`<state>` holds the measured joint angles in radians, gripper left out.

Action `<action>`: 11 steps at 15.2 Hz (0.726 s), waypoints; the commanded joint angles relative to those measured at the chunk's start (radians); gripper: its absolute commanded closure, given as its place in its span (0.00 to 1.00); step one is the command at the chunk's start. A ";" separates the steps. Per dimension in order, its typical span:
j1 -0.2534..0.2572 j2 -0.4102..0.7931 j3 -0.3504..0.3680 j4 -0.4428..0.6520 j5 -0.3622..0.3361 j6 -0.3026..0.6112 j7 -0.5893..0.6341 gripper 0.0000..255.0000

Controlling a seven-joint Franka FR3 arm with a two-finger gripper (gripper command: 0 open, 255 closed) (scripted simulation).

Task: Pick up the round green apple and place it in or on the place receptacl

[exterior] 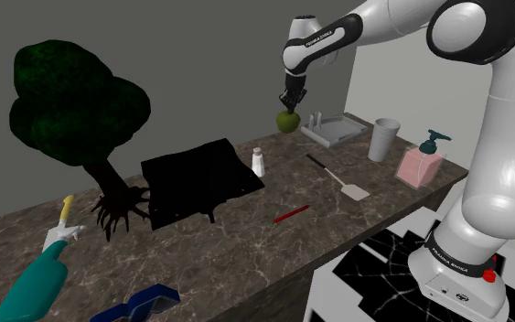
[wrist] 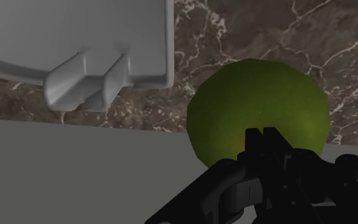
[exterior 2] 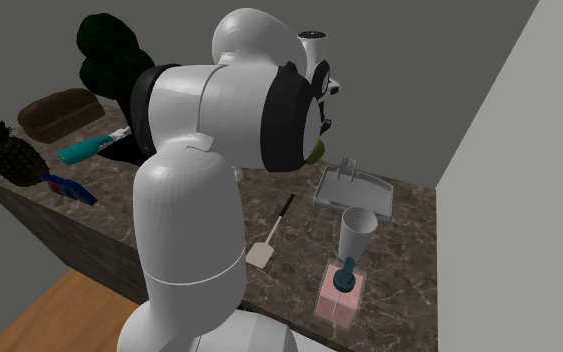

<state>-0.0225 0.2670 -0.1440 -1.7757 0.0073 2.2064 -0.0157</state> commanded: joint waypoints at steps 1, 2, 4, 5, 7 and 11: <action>0.000 -0.007 -0.001 0.018 -0.001 -0.025 0.000 1.00; 0.000 -0.011 -0.001 0.027 -0.001 -0.037 0.000 1.00; 0.000 -0.018 -0.001 0.044 -0.003 -0.062 0.000 1.00; 0.000 -0.021 -0.001 0.053 -0.003 -0.074 0.000 1.00; 0.000 -0.027 -0.002 0.072 -0.004 -0.099 0.000 1.00; 0.001 -0.036 -0.002 0.114 -0.005 -0.150 0.000 1.00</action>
<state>-0.0219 0.2316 -0.1461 -1.6767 0.0022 2.0722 -0.0159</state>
